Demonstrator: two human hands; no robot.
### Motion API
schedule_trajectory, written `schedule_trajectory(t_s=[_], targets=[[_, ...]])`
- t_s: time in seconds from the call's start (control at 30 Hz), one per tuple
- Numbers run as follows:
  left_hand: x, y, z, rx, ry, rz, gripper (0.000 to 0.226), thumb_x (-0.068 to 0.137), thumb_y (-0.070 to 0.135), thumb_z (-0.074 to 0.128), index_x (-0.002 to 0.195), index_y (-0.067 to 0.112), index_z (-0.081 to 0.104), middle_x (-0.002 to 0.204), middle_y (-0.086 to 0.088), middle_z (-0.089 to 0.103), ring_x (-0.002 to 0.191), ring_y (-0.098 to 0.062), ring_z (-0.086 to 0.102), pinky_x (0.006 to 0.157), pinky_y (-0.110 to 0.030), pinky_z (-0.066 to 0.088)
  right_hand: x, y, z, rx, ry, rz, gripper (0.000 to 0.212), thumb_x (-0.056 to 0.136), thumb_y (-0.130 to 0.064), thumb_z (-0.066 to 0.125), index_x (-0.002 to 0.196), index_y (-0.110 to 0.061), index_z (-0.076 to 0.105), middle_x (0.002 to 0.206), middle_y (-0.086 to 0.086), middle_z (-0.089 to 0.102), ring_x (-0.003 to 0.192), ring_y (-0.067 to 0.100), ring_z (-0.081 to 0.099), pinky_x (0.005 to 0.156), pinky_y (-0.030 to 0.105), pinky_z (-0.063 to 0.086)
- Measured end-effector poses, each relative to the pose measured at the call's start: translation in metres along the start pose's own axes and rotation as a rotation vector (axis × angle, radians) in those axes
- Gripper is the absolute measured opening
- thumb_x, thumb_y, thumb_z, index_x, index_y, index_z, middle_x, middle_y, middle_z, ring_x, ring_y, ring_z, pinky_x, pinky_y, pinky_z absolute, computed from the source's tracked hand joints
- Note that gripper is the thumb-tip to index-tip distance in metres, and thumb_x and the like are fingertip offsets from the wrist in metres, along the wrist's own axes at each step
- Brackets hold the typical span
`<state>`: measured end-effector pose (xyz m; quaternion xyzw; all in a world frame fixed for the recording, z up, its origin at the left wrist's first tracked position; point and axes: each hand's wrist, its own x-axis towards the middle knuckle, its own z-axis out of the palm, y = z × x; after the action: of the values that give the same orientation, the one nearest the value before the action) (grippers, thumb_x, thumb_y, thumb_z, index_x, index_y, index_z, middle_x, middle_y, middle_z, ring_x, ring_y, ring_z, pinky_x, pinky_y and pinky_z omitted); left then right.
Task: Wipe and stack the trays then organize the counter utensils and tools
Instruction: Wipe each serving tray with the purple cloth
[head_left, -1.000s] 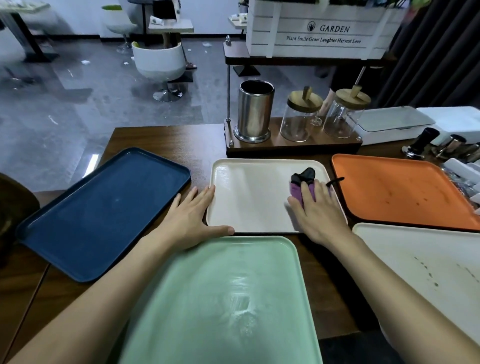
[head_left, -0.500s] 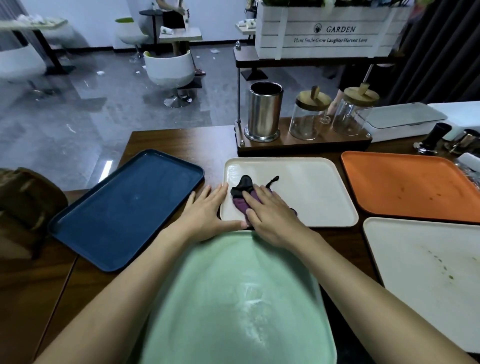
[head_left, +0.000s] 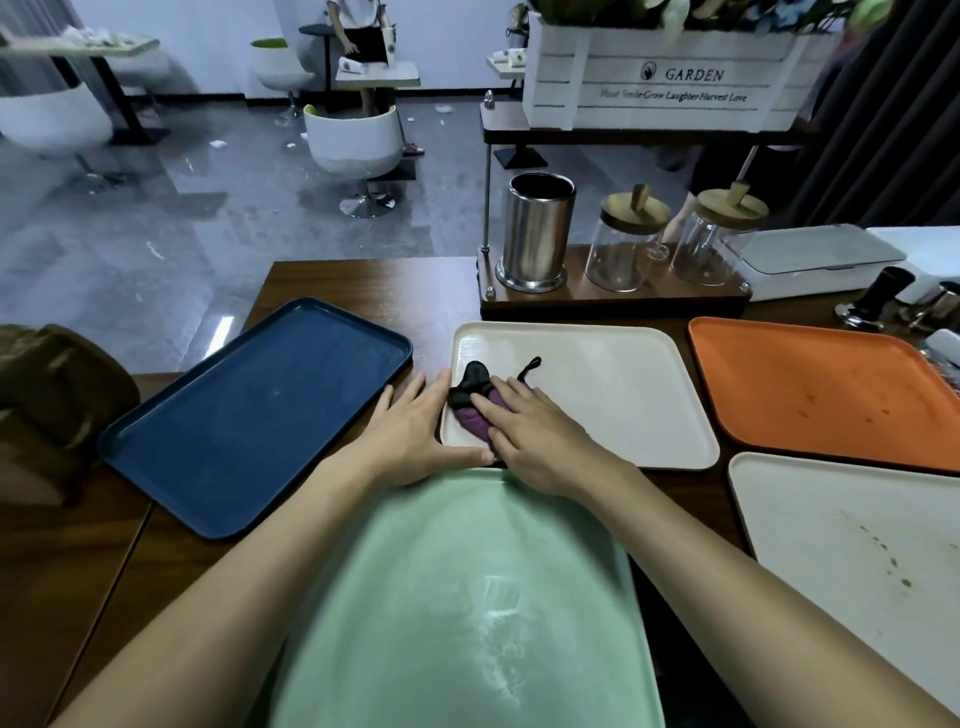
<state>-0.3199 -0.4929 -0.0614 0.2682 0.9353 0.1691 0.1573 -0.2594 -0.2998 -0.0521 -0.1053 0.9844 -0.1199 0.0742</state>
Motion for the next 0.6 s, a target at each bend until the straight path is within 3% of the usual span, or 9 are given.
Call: schedule_trajectory(t_s=[0.13,0.23,0.6], targets=[[-0.001,0.003,-0.003,-0.027,-0.005,0.017,0.133,0.060,0.094,0.051,0.159,0.035,-0.014,0.170,0.011,-0.001,0.157,-0.016,-0.007,0.126,-0.048,-0.006,0.031,-0.001,-0.003,-0.020,-0.004,0.014,0.055,0.106,-0.029,0.028,0.160,-0.026,0.017,0.169,0.006,0.004,0.155,0.022,0.000,0.125,0.040,0.003],[-0.002,0.002,-0.003,-0.024,-0.005,0.009,0.129,0.071,0.087,0.059,0.160,0.031,-0.016,0.170,0.008,-0.004,0.156,-0.014,-0.010,0.126,-0.046,-0.009,0.057,0.005,-0.008,-0.049,0.014,0.038,0.056,0.105,-0.030,0.026,0.160,-0.024,0.017,0.168,0.008,0.006,0.154,0.023,0.002,0.125,0.042,0.006],[-0.001,0.006,-0.004,-0.014,-0.012,-0.037,0.129,0.073,0.086,0.059,0.161,0.028,-0.014,0.171,0.008,0.000,0.156,-0.009,-0.009,0.127,-0.045,-0.006,0.094,0.020,-0.014,-0.069,0.069,0.035,0.055,0.104,-0.032,0.027,0.157,-0.019,0.025,0.165,0.011,0.018,0.152,0.026,0.010,0.123,0.043,0.011]])
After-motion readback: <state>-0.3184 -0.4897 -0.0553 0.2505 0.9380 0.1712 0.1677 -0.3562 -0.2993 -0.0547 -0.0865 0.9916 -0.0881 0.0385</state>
